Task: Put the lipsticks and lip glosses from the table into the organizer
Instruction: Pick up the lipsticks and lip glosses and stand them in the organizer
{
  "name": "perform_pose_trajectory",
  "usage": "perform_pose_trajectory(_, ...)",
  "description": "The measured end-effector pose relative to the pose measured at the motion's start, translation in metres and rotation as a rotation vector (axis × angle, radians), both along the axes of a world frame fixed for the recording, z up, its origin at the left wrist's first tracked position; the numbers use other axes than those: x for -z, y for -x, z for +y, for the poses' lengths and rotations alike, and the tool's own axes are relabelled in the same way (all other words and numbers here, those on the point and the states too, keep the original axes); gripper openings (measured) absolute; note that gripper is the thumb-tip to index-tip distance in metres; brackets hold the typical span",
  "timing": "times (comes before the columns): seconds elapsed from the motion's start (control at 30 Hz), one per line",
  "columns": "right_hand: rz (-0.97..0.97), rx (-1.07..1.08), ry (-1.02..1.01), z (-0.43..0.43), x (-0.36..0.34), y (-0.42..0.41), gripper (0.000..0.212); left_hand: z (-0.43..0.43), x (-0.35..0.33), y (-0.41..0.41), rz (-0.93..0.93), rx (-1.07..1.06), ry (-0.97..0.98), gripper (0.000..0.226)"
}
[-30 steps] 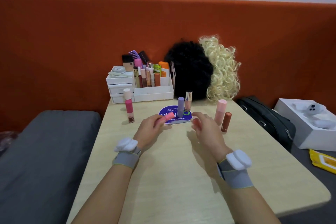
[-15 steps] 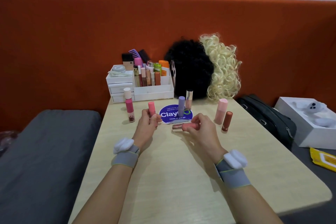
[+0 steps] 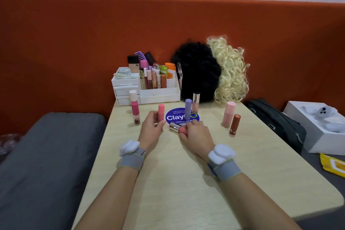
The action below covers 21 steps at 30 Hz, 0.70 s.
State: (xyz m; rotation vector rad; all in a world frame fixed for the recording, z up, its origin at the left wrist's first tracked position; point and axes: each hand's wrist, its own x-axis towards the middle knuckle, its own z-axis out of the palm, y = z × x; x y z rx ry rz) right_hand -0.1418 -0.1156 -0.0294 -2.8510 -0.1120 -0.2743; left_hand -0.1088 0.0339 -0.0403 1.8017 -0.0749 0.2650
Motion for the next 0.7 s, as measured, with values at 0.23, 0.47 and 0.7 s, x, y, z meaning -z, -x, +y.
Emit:
perform_pose_trajectory(0.23, -0.094, -0.040, -0.479, 0.032, 0.004, -0.021, 0.022, 0.003, 0.007, -0.009, -0.005, -0.042, 0.111, 0.014)
perform_pose_trajectory(0.47, -0.052, -0.059, -1.159, 0.026, 0.003, -0.025, 0.036, 0.000, 0.009, -0.012, -0.012, -0.008, 0.148, 0.019)
perform_pose_trajectory(0.7, 0.046, -0.128, -1.305, 0.024, 0.001, -0.024, 0.062, 0.000, 0.008, -0.009, -0.005, 0.026, 0.147, 0.014)
